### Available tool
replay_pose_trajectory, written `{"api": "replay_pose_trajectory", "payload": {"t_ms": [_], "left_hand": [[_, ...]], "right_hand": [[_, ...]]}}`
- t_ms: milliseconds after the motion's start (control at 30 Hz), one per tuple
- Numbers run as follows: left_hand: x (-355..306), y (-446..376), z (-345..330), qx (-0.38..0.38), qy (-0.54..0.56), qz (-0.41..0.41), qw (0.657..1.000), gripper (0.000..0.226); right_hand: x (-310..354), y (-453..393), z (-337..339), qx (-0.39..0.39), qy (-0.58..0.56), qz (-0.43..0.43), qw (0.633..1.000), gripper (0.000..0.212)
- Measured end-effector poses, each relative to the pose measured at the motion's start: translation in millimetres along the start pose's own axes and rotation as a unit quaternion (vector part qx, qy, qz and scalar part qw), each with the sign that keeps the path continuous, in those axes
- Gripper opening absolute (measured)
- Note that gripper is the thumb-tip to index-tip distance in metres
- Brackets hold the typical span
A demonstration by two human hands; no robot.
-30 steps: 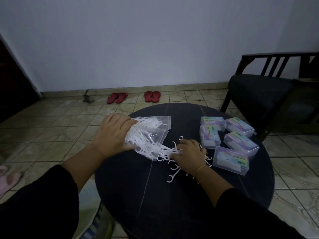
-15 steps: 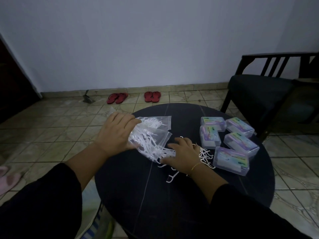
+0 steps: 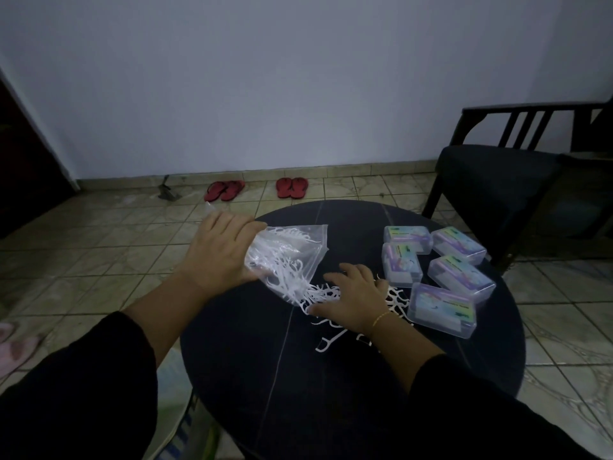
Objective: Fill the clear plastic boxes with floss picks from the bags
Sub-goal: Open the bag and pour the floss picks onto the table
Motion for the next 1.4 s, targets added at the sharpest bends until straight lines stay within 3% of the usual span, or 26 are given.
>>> {"api": "replay_pose_trajectory", "payload": {"t_ms": [100,300,500,800,967,1100,1233,1400], "left_hand": [[-3.4,-1.3,1.9,0.002,0.004,0.010,1.000,0.090],[-0.1,-1.6,4.6,0.007,0.003,0.020,1.000,0.090],[2.4,3.3,-0.9,0.013,0.011,0.022,1.000,0.091],[-0.6,24.8,-30.9,0.134,0.067,0.112,0.982,0.096],[-3.2,36.3,-49.1,0.190,0.101,0.143,0.966,0.112],[-5.1,36.1,-53.4,0.259,0.127,0.170,0.942,0.109],[-13.1,30.2,-49.3,0.280,0.132,0.175,0.935,0.109],[-30.8,21.1,-39.5,0.291,0.138,0.134,0.937,0.121]], "right_hand": [[7.3,-2.6,-2.3,0.028,0.017,0.010,0.999,0.080],[9.8,-4.7,-6.0,-0.004,0.000,-0.009,1.000,0.037],[-4.6,-0.6,-0.1,-0.031,-0.007,-0.051,0.998,0.032],[-10.2,4.1,-4.4,-0.034,-0.030,-0.077,0.996,0.040],[-3.6,5.3,-4.0,-0.016,-0.028,-0.064,0.997,0.047],[-1.1,2.6,-7.4,-0.007,-0.052,-0.062,0.997,0.065],[-5.2,4.0,-7.5,-0.024,-0.063,-0.052,0.996,0.070],[-13.4,21.8,5.6,-0.068,-0.070,-0.010,0.995,0.062]]}}
Point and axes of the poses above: each hand's wrist, its own y-axis away from the middle knuckle, its own z-axis out of the back of the hand, x = y × z, the point moved 1 cm from there along -y, towards the middle knuckle, and after that the axes turned 5 degrees about y, right-handed, at the moved point
